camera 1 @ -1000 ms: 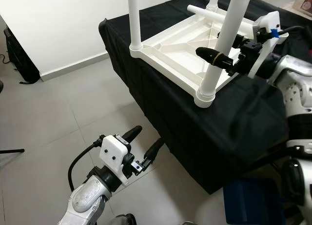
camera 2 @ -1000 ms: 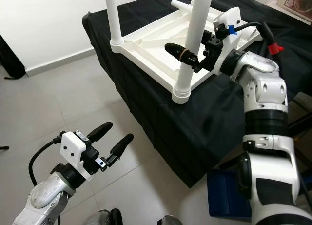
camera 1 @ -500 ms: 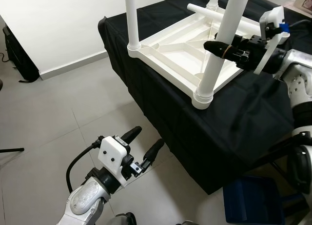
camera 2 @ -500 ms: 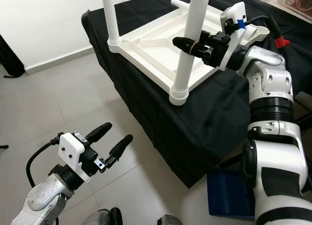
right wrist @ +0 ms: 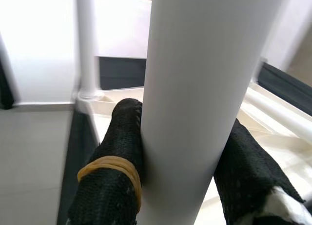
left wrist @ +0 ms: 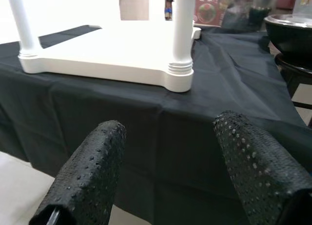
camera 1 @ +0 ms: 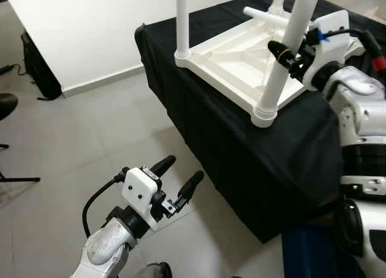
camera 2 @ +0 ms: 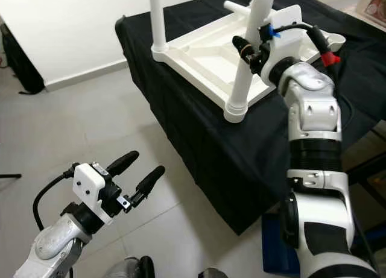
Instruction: Building children table
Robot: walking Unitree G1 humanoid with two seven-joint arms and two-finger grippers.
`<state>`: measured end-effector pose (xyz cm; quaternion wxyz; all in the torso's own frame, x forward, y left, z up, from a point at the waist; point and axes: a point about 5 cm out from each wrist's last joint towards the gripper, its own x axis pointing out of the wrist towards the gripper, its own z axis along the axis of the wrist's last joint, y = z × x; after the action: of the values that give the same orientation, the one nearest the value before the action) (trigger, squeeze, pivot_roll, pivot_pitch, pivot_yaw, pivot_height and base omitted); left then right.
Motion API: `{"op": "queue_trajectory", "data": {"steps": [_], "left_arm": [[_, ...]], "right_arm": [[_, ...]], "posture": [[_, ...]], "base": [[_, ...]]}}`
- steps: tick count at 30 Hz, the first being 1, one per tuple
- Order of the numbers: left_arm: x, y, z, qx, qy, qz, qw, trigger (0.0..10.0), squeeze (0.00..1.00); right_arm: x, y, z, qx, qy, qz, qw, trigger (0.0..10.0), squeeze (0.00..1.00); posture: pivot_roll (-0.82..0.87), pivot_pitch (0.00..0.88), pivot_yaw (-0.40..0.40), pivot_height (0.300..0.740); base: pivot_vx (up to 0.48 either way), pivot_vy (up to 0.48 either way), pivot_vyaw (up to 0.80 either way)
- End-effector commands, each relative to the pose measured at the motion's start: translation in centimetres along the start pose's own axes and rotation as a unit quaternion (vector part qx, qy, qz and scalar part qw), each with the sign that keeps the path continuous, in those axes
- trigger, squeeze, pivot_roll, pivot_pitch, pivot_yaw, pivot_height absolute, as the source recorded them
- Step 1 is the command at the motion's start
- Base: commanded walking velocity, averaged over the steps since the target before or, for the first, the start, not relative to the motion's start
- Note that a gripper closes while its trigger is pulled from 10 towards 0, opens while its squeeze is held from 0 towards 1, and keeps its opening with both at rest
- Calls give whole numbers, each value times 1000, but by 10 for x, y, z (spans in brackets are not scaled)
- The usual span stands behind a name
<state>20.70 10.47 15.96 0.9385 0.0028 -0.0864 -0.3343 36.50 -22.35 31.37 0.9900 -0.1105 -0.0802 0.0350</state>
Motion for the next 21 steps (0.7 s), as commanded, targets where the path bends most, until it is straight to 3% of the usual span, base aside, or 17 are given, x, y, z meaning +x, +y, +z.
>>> {"op": "queue_trajectory", "data": {"steps": [1,2,5,11,12,13,16,17,21], "left_arm": [[-2,-1,-5,-1,13,-3,1000,10000,0],[-2,-1,-5,-1,13,-3,1000,10000,0],[0,-1,-5,-1,12,-3,1000,10000,0],[1,-1,-5,-3,11,-2,1000,10000,0],[1,-1,-5,-3,11,-2,1000,10000,0],[2,-1,-5,-4,11,-2,1000,10000,0],[2,-1,-5,-4,11,-3,1000,10000,0],[2,-1,-6,-4,11,-3,1000,10000,0],[2,0,-6,-4,11,-2,1000,10000,0]], "right_arm": [[-10,-12,-23,-43,68,-86,993,0,0],[-10,-12,-23,-43,68,-86,993,0,0],[-18,14,-33,-30,84,-106,990,0,0],[-21,24,-32,-28,86,-117,989,0,0],[-21,26,-30,-35,84,-118,989,5020,0],[-22,27,-29,-34,85,-116,989,10000,867],[-22,28,-29,-30,87,-113,989,10000,867],[-22,29,-29,-16,83,-107,991,10000,1000],[-22,29,-23,6,68,-91,993,10000,1000]], "posture": [[-1,196,-29,740],[-1,196,-29,740],[-7,190,-36,740],[-12,186,-36,740],[-15,187,-34,740],[-15,185,-36,740],[-15,185,-36,740],[-14,184,-36,740],[-14,183,-35,740]], "base": [[0,0,0],[0,0,0],[0,0,0],[0,0,0],[0,0,0],[0,0,0],[0,0,0],[0,0,0],[0,0,0]]}}
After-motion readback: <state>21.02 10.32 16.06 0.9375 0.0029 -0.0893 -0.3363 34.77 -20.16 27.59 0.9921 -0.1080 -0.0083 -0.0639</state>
